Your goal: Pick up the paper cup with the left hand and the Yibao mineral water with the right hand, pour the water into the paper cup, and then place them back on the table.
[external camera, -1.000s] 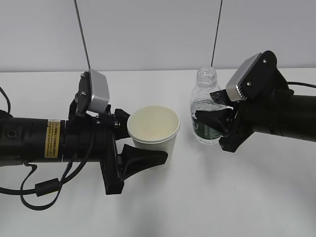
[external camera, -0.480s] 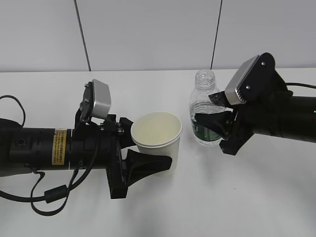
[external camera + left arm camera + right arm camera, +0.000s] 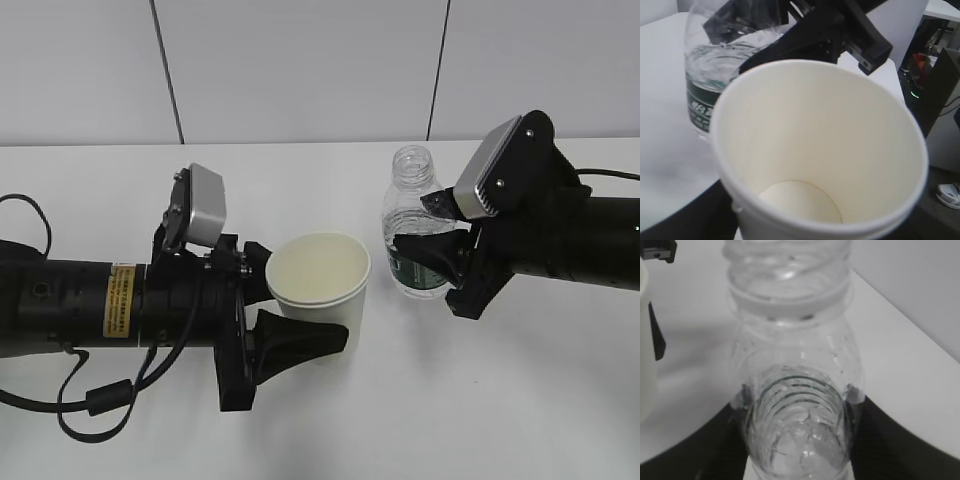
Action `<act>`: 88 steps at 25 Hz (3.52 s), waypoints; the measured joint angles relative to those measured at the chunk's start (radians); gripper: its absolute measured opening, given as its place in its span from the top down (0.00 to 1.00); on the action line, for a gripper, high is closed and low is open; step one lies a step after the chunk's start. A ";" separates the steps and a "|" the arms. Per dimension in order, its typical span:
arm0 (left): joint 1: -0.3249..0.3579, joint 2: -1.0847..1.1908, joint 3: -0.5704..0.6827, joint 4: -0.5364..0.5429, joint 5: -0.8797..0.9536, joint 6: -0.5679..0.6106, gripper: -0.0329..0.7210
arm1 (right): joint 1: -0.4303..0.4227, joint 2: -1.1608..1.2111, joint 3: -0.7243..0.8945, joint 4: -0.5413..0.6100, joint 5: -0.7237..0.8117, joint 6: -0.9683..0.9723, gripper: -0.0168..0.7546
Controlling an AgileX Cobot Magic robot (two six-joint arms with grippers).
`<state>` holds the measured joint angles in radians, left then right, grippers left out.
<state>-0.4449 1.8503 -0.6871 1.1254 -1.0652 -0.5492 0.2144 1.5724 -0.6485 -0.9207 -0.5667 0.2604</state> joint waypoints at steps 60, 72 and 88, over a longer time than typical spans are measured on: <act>0.000 0.001 0.000 0.074 -0.019 0.004 0.38 | 0.000 0.000 -0.148 -0.452 0.036 0.002 0.42; 0.000 0.001 0.000 0.065 -0.019 0.004 0.38 | 0.000 0.000 -0.167 -0.519 0.032 0.002 0.42; 0.000 0.001 0.000 0.061 -0.017 0.004 0.38 | 0.000 -0.029 -0.242 -0.599 0.023 0.002 0.42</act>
<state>-0.4449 1.8514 -0.6871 1.1862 -1.0825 -0.5449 0.2144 1.5436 -0.8902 -1.5201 -0.5438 0.2619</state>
